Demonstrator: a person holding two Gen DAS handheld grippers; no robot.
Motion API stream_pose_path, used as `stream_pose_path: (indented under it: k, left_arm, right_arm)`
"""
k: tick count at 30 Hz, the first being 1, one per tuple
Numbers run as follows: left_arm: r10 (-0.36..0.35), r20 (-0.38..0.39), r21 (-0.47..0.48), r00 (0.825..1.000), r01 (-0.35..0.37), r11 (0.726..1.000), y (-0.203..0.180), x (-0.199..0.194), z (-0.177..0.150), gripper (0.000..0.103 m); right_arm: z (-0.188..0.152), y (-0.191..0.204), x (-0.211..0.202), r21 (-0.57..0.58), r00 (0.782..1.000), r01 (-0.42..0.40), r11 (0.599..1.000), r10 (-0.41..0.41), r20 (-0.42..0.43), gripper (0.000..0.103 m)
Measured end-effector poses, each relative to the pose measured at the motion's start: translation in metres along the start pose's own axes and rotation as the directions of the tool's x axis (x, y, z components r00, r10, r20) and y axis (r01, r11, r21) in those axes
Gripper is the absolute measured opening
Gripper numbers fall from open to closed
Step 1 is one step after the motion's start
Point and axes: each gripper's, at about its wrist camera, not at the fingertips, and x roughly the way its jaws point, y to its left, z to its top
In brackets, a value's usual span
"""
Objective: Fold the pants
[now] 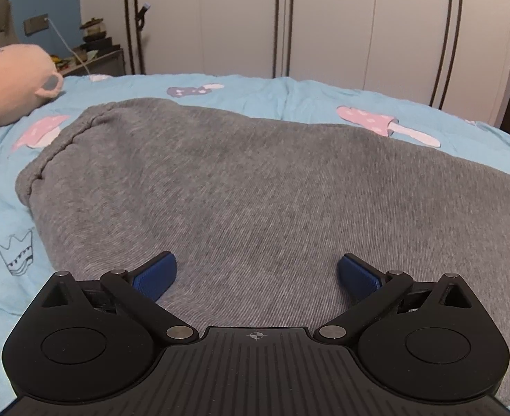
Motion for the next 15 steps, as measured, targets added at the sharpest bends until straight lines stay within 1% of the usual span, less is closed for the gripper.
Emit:
stream_pose_path:
  k: [3, 5, 6, 8, 9, 11, 15]
  left_arm:
    - [0.001, 0.008, 0.005, 1.0, -0.001, 1.0, 0.0, 0.0, -0.001, 0.103]
    - [-0.002, 0.014, 0.005, 1.0, 0.002, 1.0, 0.0, 0.0, -0.002, 0.103]
    - [-0.003, 0.018, 0.006, 1.0, 0.003, 1.0, 0.0, 0.0, -0.003, 0.103]
    - [-0.007, 0.031, 0.005, 0.999, 0.007, 1.0, 0.0, 0.001, -0.004, 0.103]
    - [-0.01, 0.039, 0.004, 0.999, 0.01, 1.0, 0.001, 0.002, -0.005, 0.103]
    - [-0.01, 0.064, 0.01, 0.998, 0.01, 1.0, 0.0, 0.003, -0.008, 0.103]
    - [-0.003, 0.085, 0.022, 0.996, 0.001, 1.0, -0.001, 0.003, -0.011, 0.103]
  right_arm:
    - [0.0, 0.008, 0.007, -0.023, 1.0, -0.008, 1.0, 0.008, 0.008, 0.043]
    - [0.002, 0.012, 0.008, -0.026, 0.998, -0.062, 0.998, 0.062, -0.006, 0.035]
    - [0.001, 0.012, 0.012, -0.012, 0.996, -0.089, 0.996, 0.089, -0.017, 0.028]
    - [0.003, 0.005, 0.007, 0.014, 0.992, -0.126, 0.992, 0.127, -0.018, 0.024]
    - [0.004, 0.001, 0.01, 0.037, 0.991, -0.135, 0.99, 0.136, -0.018, 0.018]
    - [0.007, -0.01, 0.015, 0.096, 0.989, -0.142, 0.985, 0.145, -0.024, 0.016]
    - [0.006, -0.025, 0.027, 0.22, 0.976, -0.207, 0.953, 0.217, -0.022, 0.017]
